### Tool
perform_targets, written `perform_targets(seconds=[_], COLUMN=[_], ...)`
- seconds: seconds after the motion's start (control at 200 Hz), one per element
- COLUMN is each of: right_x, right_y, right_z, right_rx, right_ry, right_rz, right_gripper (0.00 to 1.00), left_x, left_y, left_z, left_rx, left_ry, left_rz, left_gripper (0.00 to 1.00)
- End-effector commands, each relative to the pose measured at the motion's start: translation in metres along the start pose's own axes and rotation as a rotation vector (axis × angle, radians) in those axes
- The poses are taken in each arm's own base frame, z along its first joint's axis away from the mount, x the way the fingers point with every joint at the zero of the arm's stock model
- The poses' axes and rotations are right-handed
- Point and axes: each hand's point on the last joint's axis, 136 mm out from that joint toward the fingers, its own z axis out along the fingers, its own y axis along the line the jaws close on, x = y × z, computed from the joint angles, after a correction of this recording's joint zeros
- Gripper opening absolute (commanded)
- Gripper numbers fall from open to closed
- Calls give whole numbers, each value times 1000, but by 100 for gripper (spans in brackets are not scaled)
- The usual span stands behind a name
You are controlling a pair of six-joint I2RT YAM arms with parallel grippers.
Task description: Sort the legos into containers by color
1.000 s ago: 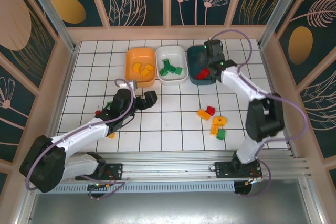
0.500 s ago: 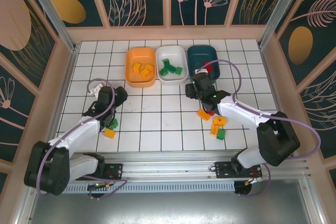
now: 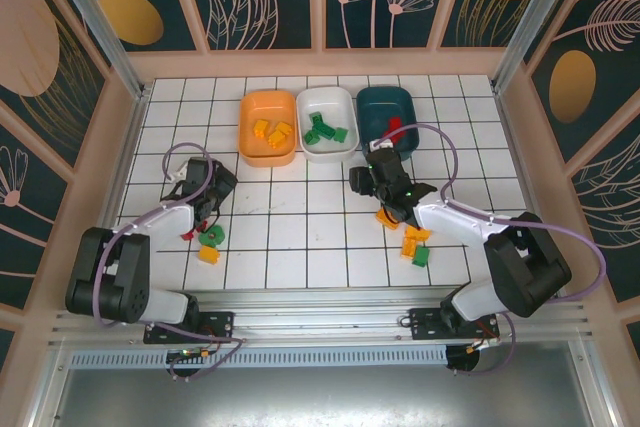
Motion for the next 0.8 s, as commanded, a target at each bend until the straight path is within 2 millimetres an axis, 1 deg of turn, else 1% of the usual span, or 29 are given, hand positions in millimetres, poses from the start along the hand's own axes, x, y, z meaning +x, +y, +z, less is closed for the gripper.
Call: perform_targets(seconds=[0.0, 0.055, 0.155, 0.28, 0.435, 0.525, 0.561, 0.661, 0.726, 0.796], right_x=[-12, -13, -14, -14, -14, -13, -13, -14, -14, -13], right_y=[8, 9, 8, 11, 12, 11, 10, 11, 11, 10], right_z=[-7, -9, -10, -12, -12, -13, -13, -13, -13, -12], right_rx=[-40, -48, -46, -63, -67, -66, -60, -66, -66, -57], right_ry=[-56, -60, -65, -65, -64, -67, -68, -66, -68, -68], right_rz=[18, 21, 23, 26, 26, 27, 26, 26, 27, 24], right_gripper=[61, 61, 61, 61, 61, 61, 61, 61, 61, 61], left_x=[-10, -12, -14, -19, -24, -22, -21, -20, -20, -13], left_y=[-4, -1, 1, 6, 4, -4, -12, -26, -29, -29], left_z=[5, 7, 6, 6, 17, 26, 29, 32, 32, 34], left_rx=[-46, -77, -86, -126, -160, -116, -84, -29, -18, -4], left_ry=[-3, -5, -18, -37, -38, -30, -22, -9, 1, 31], left_rz=[20, 40, 60, 96, 188, 251, 286, 351, 372, 379], left_gripper=[78, 77, 80, 83, 87, 88, 87, 85, 86, 85])
